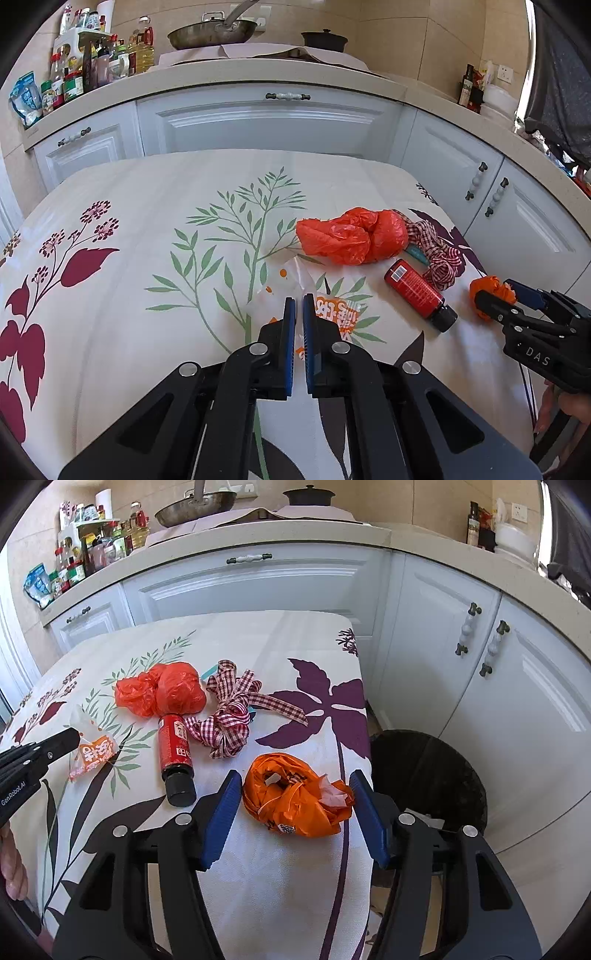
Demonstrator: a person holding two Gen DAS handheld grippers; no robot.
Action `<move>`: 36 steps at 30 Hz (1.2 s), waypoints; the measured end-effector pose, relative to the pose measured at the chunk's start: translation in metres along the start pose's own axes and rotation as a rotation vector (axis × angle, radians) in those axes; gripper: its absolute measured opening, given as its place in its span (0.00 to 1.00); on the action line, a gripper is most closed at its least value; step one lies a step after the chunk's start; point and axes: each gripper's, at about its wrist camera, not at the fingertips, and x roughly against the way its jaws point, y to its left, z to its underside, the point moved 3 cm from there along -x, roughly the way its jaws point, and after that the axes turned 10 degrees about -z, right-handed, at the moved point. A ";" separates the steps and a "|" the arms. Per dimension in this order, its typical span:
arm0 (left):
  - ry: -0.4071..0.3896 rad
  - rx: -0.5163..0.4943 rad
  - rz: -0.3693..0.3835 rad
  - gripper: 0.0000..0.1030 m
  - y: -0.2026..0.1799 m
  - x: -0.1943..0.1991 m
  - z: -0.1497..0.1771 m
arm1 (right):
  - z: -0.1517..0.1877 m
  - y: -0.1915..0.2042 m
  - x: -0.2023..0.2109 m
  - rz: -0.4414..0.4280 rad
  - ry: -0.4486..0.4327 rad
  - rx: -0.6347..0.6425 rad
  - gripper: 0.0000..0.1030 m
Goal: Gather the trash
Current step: 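Return to the table and grasp the clear snack wrapper with the left tool, then grasp the orange plastic bag with the right tool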
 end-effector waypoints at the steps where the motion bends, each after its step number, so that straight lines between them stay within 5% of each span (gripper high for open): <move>1: 0.005 -0.001 0.008 0.05 0.000 0.000 0.000 | 0.000 0.001 0.001 -0.001 -0.002 0.002 0.54; 4: 0.015 0.026 0.040 0.13 0.004 0.002 0.001 | 0.001 0.001 0.001 -0.005 -0.004 0.001 0.52; 8: -0.004 0.042 0.032 0.43 0.006 0.007 0.002 | 0.002 0.002 0.002 -0.017 -0.005 0.003 0.52; 13: 0.009 0.041 0.037 0.53 0.003 0.003 0.004 | 0.002 0.002 0.002 -0.029 -0.007 0.000 0.51; 21: 0.040 0.076 0.024 0.53 0.006 -0.011 0.005 | 0.002 0.002 0.003 -0.039 -0.007 -0.001 0.52; 25: 0.035 0.044 0.014 0.18 0.003 -0.011 0.004 | 0.002 0.002 0.003 -0.040 -0.007 -0.002 0.52; 36: -0.005 0.013 0.005 0.08 0.003 -0.003 0.004 | 0.003 0.003 0.007 -0.047 -0.021 -0.009 0.51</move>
